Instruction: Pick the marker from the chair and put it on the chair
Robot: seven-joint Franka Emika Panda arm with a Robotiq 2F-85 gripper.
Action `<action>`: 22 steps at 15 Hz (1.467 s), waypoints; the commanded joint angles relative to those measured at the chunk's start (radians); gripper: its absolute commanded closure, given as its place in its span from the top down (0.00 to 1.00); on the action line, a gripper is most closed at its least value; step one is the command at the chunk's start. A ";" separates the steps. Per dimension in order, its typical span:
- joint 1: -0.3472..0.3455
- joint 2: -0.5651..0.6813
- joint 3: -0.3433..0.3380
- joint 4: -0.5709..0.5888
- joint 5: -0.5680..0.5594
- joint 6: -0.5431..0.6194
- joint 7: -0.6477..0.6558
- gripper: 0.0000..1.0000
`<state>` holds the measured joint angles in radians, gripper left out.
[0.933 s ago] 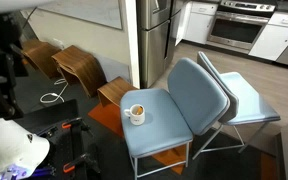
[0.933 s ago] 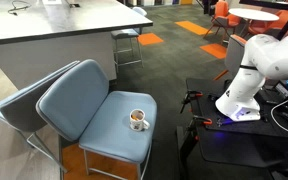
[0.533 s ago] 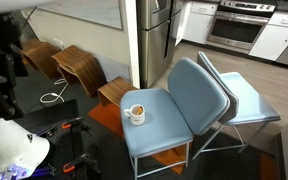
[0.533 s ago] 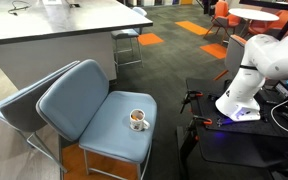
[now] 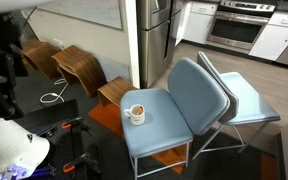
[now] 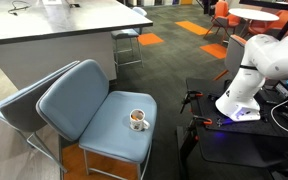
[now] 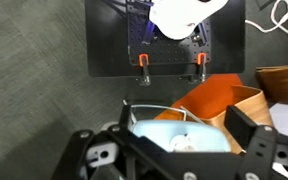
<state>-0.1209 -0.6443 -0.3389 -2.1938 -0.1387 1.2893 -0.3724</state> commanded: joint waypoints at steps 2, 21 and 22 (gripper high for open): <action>0.002 0.004 0.009 -0.004 0.005 0.004 0.001 1.00; 0.148 0.372 0.297 -0.191 0.243 0.738 0.158 1.00; 0.153 0.414 0.304 -0.192 0.234 0.786 0.138 1.00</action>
<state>0.0256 -0.3010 -0.0483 -2.3888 0.1010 1.9857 -0.2264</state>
